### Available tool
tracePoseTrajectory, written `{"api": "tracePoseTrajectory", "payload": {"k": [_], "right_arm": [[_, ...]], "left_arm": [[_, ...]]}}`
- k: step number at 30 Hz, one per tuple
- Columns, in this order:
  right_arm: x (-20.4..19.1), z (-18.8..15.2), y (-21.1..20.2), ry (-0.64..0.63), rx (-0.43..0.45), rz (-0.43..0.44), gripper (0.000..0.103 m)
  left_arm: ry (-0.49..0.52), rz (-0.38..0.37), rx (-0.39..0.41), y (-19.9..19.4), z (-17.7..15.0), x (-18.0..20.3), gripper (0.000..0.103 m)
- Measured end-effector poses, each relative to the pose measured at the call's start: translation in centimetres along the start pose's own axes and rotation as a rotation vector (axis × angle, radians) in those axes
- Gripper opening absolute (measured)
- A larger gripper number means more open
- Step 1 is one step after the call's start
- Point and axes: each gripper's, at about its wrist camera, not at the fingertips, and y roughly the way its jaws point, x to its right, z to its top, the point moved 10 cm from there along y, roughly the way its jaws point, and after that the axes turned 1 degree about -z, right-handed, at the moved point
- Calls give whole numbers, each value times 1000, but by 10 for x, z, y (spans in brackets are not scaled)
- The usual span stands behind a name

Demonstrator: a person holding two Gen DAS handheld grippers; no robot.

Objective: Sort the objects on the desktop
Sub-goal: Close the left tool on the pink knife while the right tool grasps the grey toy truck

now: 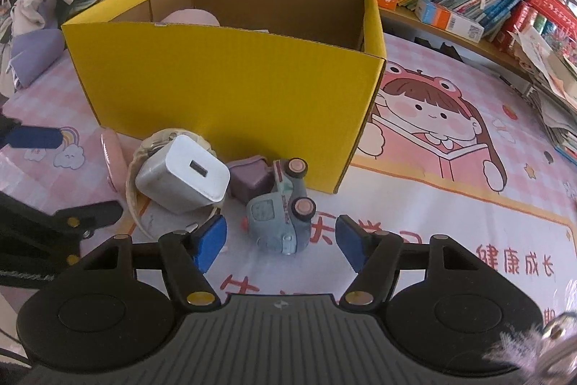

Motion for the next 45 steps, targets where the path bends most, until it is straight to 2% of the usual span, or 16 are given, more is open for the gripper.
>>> {"api": "tracePoseTrajectory", "payload": {"k": [9,11,14,15,21,23,24,31,34,36,39,45], "right_arm": [[8,6,12,-4,-17,7,63],[6,7,15,-10,-19,10,61],[5,8,17,-9,-19,23,55],[4,8,18,-7,-20,28,54],[0,8,24,-9,-40,49,46],[-1,8,26,-12,-45,53,44],[-1,8,26,-14,-45,58,42],[1,9,23,-22,-36,47,40],[6,8,22,-12,-36,35,40],[7,6,21,-7,-42,33,40],[7,4,20,-3,-43,32,40],[7,2,17,13,-43,32,40]], "left_arm": [[-32,13,-37,20,1,-7,83],[-38,10,-43,21,0,-9,66],[-62,19,-43,19,-2,-16,50],[-76,23,-44,18,-3,-19,49],[-142,-9,-50,14,-3,-23,55],[-136,-13,-47,16,-2,-20,66],[-131,-11,-48,17,-1,-19,67],[-165,30,-70,28,0,-28,68],[-220,26,-77,31,0,-34,68],[-238,26,-72,32,1,-36,67],[-234,23,-67,31,1,-37,61],[-217,10,-67,26,-1,-34,43]]}}
